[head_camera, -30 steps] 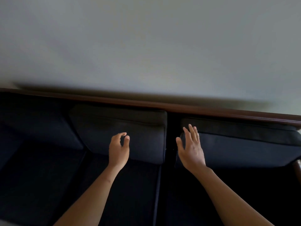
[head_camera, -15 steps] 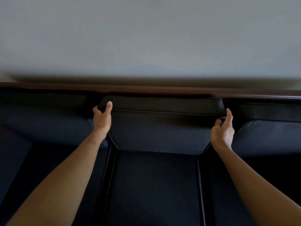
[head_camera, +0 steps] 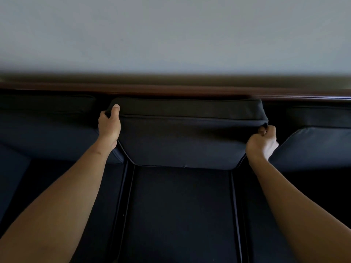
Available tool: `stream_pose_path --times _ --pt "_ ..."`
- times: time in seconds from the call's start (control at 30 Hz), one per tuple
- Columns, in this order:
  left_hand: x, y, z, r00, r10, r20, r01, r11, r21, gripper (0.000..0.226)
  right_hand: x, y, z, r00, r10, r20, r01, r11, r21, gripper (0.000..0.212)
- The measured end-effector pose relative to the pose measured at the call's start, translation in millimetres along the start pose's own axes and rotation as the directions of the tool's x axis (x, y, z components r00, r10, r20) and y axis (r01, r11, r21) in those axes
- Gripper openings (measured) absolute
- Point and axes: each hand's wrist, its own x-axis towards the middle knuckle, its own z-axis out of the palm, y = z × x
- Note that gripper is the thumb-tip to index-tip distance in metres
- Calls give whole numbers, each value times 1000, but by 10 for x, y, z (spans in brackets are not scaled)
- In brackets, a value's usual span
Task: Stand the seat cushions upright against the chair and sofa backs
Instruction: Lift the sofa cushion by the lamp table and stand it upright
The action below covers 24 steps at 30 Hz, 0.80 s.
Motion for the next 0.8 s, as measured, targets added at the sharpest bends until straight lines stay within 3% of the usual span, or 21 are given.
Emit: stream_pose_path --times 0.13,0.27,0.37,0.5,0.8 --pt "70 -6 -65 992 -56 111 68 993 -100 106 -19 -16 -33 999 -17 33 17 1000 -24 21" --pt "68 -47 -36 992 -65 108 72 995 -63 122 10 8 -38 998 -32 49 33 999 -28 20" --pt "30 -110 6 994 -29 101 33 999 -43 119 53 35 -63 997 -53 59 55 998 -34 20" --pt "3 -141 7 994 64 85 -64 998 -4 73 101 41 -115 993 -96 67 99 994 -52 21" --pt "-94 -60 -30 981 110 157 -128 986 107 75 90 54 -153 993 -93 79 98 993 -62 15"
